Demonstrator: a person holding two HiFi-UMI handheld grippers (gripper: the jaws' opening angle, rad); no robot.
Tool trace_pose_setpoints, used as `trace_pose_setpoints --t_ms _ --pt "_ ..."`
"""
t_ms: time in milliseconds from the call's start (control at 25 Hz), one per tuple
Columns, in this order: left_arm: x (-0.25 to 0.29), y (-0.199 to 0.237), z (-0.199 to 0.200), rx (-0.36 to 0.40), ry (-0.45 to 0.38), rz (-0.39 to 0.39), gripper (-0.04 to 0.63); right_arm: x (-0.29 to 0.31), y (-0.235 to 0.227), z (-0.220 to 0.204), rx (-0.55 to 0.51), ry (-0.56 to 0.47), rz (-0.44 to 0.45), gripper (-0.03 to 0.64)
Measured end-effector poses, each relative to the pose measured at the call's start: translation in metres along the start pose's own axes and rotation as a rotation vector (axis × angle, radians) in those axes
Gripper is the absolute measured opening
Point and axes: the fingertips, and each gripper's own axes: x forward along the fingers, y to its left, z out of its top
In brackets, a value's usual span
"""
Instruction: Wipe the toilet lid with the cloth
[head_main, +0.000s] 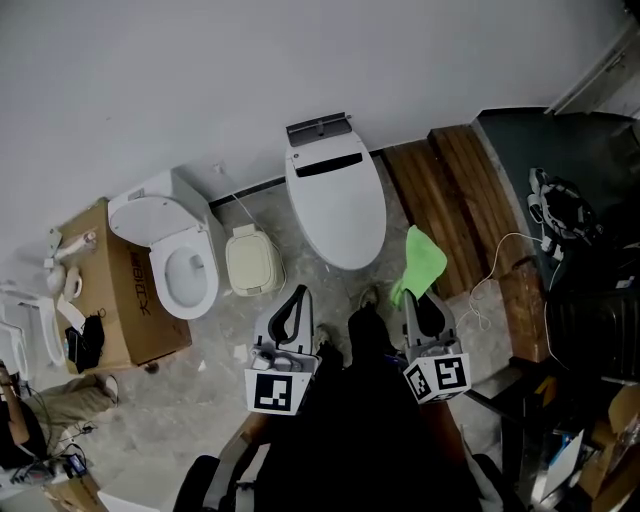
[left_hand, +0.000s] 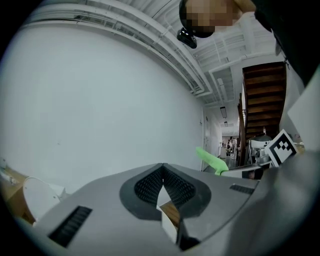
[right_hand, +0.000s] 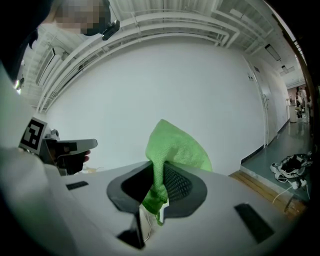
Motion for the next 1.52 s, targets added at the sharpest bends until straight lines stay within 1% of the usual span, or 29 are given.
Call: trace_pose_setpoints --t_ms 160,320,560,680,800,960,1120,1320,1520 --pt "0.029 0.009 0.002 0.001 -0.004 0.008 -0.002 0.031 -0.013 0.001 -0.002 0.011 0.008 0.072" --pt "0.073 0.014 0.004 -0.002 0.008 0.018 -0.002 0.072 -0.039 0.014 -0.010 0.009 0.030 0.072" --pt "0.150 0.016 0.011 -0.006 0.023 0.050 -0.002 0.135 -0.091 0.032 -0.021 0.031 0.071 0.072" --pt "0.192 0.012 0.018 -0.004 0.009 0.068 -0.002 0.167 -0.120 0.037 -0.027 0.048 0.097 0.072" --pt "0.223 0.002 0.022 -0.011 0.003 0.078 -0.002 0.191 -0.144 0.041 -0.024 0.059 0.126 0.072" --pt "0.251 -0.002 0.019 0.002 0.014 0.090 -0.002 0.220 -0.168 0.043 -0.039 0.067 0.151 0.072" --pt "0.271 0.001 0.013 0.003 0.028 0.096 -0.002 0.247 -0.187 0.039 -0.041 0.084 0.151 0.072" --pt "0.296 0.017 -0.002 -0.015 0.054 0.096 -0.002 0.286 -0.201 0.027 -0.038 0.112 0.143 0.072" --pt "0.323 0.041 -0.016 -0.034 0.074 0.091 -0.002 0.332 -0.206 0.011 -0.068 0.152 0.143 0.072"
